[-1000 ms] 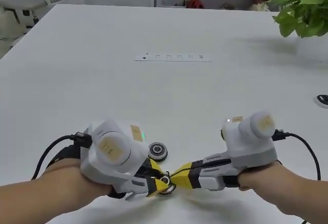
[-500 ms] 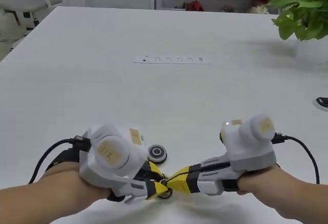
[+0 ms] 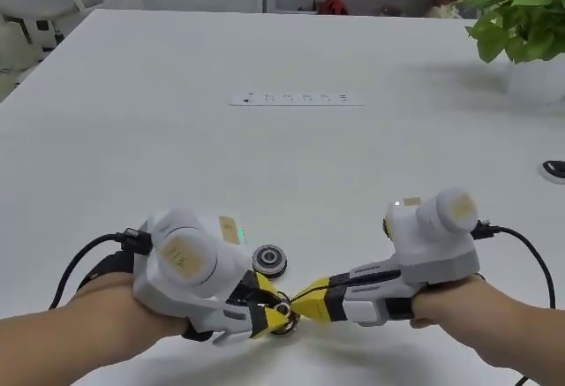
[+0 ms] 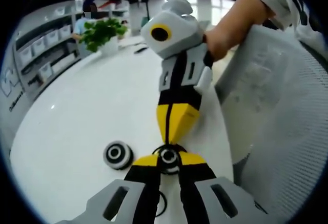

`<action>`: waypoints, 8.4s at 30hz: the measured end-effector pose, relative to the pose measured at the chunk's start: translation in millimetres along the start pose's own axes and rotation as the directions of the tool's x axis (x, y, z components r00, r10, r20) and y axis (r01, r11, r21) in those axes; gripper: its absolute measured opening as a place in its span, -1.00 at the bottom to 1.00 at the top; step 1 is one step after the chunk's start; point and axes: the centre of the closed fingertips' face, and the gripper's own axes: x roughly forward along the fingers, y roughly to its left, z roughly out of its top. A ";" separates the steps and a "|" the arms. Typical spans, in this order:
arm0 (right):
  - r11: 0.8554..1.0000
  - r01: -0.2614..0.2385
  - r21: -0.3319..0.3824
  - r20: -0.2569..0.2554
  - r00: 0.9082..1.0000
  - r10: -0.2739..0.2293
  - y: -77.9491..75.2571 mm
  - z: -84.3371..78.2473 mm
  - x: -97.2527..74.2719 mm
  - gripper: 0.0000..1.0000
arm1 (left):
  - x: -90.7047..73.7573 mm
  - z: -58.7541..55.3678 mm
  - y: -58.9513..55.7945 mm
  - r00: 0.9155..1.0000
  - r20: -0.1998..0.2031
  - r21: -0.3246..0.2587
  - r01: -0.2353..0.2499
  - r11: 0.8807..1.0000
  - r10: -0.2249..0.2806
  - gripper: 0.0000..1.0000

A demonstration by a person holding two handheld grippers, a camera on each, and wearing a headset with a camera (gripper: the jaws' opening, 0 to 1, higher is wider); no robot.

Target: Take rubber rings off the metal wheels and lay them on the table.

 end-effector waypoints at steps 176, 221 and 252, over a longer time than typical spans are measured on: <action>0.992 0.122 -0.039 0.069 0.990 -0.119 -28.7 53.7 1.7 -0.61 | -79.5 -20.1 49.7 0.985 0.073 -0.153 -0.146 0.977 0.158 0.21; 0.959 0.120 -0.255 -0.048 0.990 -0.136 -55.1 26.3 16.8 -0.42 | -21.1 -6.0 71.7 0.993 0.088 -0.178 -0.058 0.982 0.074 -0.05; 0.951 0.123 -0.283 -0.057 0.988 -0.144 -61.5 20.9 15.3 -0.40 | 3.6 2.3 70.7 0.995 0.098 -0.130 -0.015 0.991 0.028 -0.56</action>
